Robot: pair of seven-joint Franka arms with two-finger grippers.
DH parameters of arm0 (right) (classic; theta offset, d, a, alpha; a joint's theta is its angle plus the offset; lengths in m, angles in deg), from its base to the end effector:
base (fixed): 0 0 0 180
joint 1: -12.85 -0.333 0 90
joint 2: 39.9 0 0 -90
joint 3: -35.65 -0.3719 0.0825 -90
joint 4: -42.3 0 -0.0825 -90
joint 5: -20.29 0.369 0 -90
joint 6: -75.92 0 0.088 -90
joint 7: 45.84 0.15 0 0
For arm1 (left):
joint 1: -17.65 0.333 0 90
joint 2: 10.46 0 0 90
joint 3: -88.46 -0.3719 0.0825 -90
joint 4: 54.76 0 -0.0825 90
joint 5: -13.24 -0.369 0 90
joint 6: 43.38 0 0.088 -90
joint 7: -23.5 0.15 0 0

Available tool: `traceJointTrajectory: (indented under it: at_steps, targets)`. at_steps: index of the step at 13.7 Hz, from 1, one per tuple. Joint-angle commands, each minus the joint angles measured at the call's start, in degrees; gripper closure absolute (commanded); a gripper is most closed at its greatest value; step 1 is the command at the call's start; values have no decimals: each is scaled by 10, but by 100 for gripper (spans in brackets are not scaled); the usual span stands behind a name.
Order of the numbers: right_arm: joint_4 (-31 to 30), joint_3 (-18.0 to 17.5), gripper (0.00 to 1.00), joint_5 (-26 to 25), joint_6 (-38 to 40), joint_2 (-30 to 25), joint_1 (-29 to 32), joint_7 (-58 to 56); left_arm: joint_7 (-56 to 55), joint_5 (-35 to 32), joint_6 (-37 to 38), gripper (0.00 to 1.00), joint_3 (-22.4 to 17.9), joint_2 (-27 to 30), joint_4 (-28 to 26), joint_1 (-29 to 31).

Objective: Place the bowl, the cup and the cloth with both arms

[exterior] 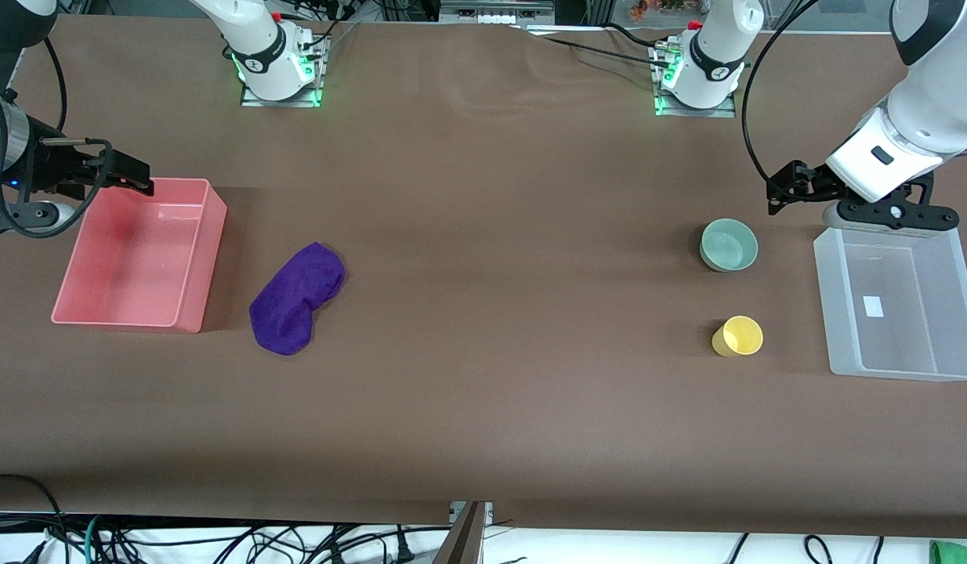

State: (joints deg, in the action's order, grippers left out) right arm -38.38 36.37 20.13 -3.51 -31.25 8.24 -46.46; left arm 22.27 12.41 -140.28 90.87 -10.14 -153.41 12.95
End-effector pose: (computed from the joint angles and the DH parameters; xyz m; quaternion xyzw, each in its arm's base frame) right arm 0.5651 0.0386 0.6122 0.9955 0.0391 -0.0862 0.0048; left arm 0.5378 -0.0651 0.5814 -0.9985 0.0522 0.0119 0.0082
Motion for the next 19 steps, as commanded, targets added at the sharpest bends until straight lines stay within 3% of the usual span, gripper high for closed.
traceJointTrajectory:
  at_steps: [1, 17, 19]
  targets:
    - [8, -2, 0, 3, 2, 0, 4, -7, -3, 12, -2, 0, -7, 6, -2, -6]
    - [8, -2, 0, 2, -3, 9, 4, -5, -2, 13, -2, 0, -7, 4, -2, -6]
    - [-21, -2, 0, -1, -23, 15, 3, -4, -2, 13, -1, 0, -7, 4, -2, -6]
